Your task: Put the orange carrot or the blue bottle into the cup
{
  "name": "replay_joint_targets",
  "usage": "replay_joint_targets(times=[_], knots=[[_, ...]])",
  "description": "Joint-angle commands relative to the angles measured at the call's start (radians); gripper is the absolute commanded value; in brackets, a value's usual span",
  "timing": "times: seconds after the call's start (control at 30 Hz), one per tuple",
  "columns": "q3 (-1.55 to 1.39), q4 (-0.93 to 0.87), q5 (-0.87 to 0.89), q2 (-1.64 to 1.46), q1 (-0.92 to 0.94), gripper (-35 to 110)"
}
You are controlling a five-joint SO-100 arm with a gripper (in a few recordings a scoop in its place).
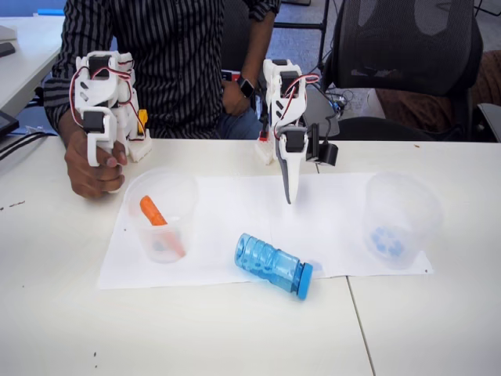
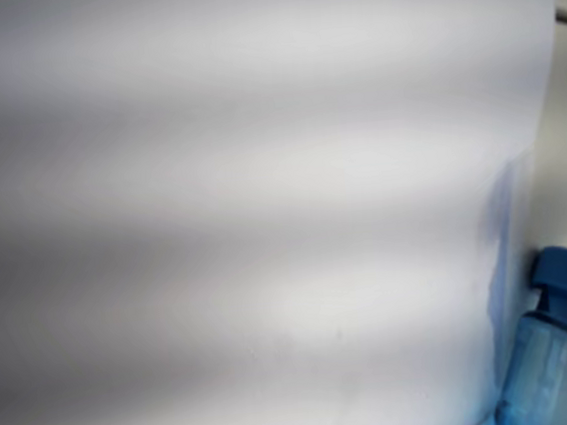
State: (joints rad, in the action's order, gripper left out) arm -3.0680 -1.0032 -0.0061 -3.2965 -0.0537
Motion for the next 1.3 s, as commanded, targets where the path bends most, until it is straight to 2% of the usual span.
replay_joint_targets(times=[0.0, 0.47, 0.63, 0.8, 0.97, 1.13, 1.27], knots=[[-0.049, 0.071, -0.003, -0.035, -0.02, 12], [-0.012, 0.064, -0.003, -0.035, -0.018, 12], [0.169, 0.026, -0.002, 0.035, 0.115, 12], [0.334, 0.051, -0.002, 0.227, 0.255, 12], [0.565, 0.077, 0.012, 0.494, 0.29, 12], [0.853, 0.009, 0.026, 0.779, 0.298, 12], [1.078, -0.112, 0.115, 0.956, 0.301, 13]])
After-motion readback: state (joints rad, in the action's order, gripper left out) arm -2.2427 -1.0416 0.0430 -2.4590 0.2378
